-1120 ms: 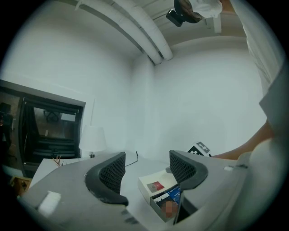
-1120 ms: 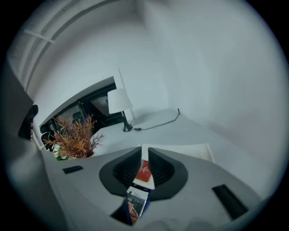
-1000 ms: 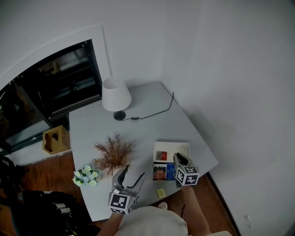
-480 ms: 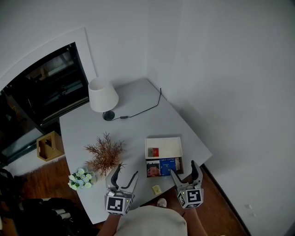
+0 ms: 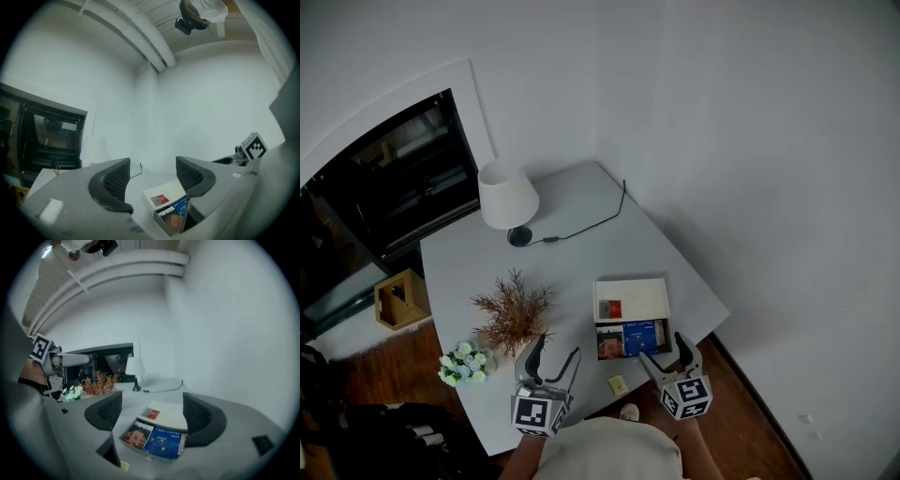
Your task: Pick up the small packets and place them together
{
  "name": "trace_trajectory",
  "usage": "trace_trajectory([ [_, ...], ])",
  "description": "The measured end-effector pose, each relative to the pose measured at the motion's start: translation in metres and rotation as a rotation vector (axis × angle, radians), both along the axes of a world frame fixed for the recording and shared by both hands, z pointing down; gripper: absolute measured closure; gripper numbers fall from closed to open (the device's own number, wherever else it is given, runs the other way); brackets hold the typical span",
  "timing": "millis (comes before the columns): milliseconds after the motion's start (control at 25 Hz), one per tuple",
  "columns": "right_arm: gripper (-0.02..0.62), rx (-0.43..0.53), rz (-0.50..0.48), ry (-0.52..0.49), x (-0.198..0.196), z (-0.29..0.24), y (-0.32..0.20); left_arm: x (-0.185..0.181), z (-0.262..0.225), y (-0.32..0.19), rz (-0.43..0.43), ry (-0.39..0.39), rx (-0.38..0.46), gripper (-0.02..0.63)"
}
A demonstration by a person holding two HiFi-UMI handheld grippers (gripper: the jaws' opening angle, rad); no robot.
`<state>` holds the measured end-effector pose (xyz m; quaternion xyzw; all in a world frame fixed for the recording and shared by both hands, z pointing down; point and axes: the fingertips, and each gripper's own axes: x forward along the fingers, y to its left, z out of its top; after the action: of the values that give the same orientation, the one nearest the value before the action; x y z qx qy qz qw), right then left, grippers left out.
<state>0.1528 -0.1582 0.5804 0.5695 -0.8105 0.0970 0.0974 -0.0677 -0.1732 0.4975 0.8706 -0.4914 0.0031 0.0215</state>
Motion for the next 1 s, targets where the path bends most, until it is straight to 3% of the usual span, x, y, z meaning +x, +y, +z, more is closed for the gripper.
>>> trace_trajectory([
  [240,0.198,-0.434,-0.079,0.019,0.005,0.115,-0.028,-0.001,0.006,0.001,-0.01,0.003,-0.018,0.307],
  [440,0.198,-0.654,-0.109,0.133,0.01,0.178,-0.056,0.005,0.006,0.004,0.005,-0.006,-0.028,0.307],
  [680,0.198,-0.807,-0.117,0.3,0.009,0.222,-0.073,0.003,0.007,0.006,-0.003,-0.009,-0.037,0.307],
  [760,0.16,-0.843,-0.099,0.366,0.013,0.233,-0.073,0.004,0.006,0.007,0.0,-0.013,-0.04,0.308],
  [1000,0.168,-0.851,-0.09,0.392,0.001,0.242,-0.082,0.001,0.009,0.007,-0.012,-0.014,-0.046,0.308],
])
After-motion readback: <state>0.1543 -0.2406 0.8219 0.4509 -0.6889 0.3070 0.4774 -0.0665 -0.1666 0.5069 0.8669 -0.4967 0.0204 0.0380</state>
